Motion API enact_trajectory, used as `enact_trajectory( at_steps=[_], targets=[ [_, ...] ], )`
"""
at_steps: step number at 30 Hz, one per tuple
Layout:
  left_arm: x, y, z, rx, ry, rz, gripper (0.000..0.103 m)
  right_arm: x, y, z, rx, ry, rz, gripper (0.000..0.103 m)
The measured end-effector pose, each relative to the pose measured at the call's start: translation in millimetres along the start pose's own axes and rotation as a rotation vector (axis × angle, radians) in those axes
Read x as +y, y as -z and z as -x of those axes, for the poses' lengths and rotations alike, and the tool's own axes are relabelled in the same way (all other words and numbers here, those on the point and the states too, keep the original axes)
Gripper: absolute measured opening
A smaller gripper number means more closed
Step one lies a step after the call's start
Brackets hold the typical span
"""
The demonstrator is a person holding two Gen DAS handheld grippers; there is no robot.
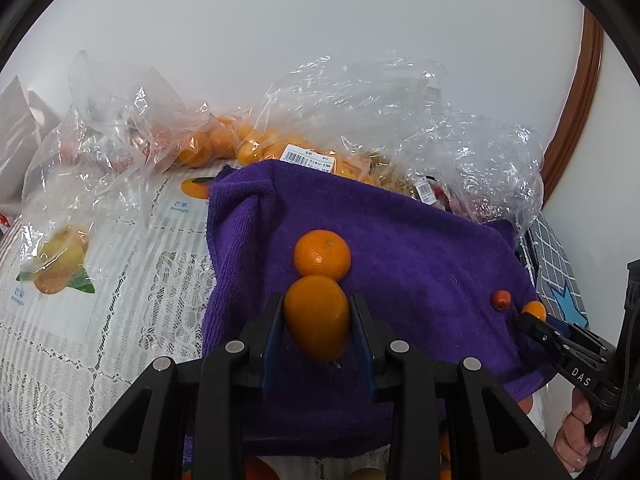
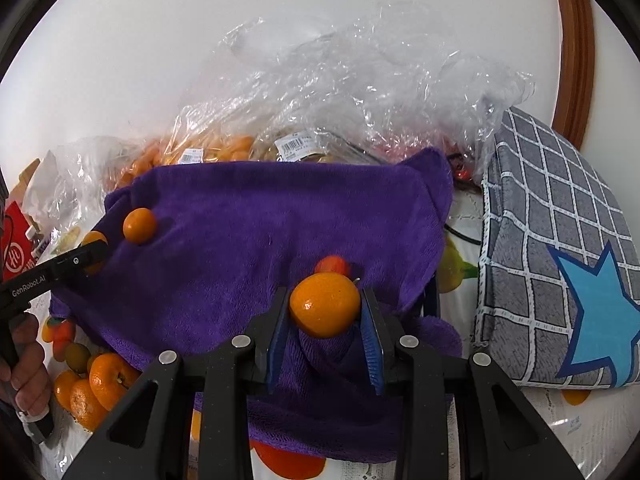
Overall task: Organize fruits
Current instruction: 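Lift and carry both held oranges over the purple towel, then open the right tool over the towel while the left tool releases its oval orange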
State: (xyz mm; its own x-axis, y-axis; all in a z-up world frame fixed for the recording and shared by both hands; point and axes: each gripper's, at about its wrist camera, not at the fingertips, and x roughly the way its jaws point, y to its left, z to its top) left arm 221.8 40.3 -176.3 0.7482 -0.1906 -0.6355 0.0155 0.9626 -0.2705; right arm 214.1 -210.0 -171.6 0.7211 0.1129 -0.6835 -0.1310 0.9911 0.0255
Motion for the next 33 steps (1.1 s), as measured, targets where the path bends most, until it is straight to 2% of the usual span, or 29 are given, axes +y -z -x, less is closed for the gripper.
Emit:
enact_trajectory(
  at_steps=[23,33],
  targets=[
    [-1.7,-0.2,-1.9,0.009,-0.015,-0.011,0.031,3.0,2.5,-8.2,0.037,-0.004,0.007,0.034],
    [-1.1,0.3,2.1,-0.001,0.007,-0.003,0.032,3.0,3.9,-6.2,0.04,-0.001,0.002,0.035]
  ],
)
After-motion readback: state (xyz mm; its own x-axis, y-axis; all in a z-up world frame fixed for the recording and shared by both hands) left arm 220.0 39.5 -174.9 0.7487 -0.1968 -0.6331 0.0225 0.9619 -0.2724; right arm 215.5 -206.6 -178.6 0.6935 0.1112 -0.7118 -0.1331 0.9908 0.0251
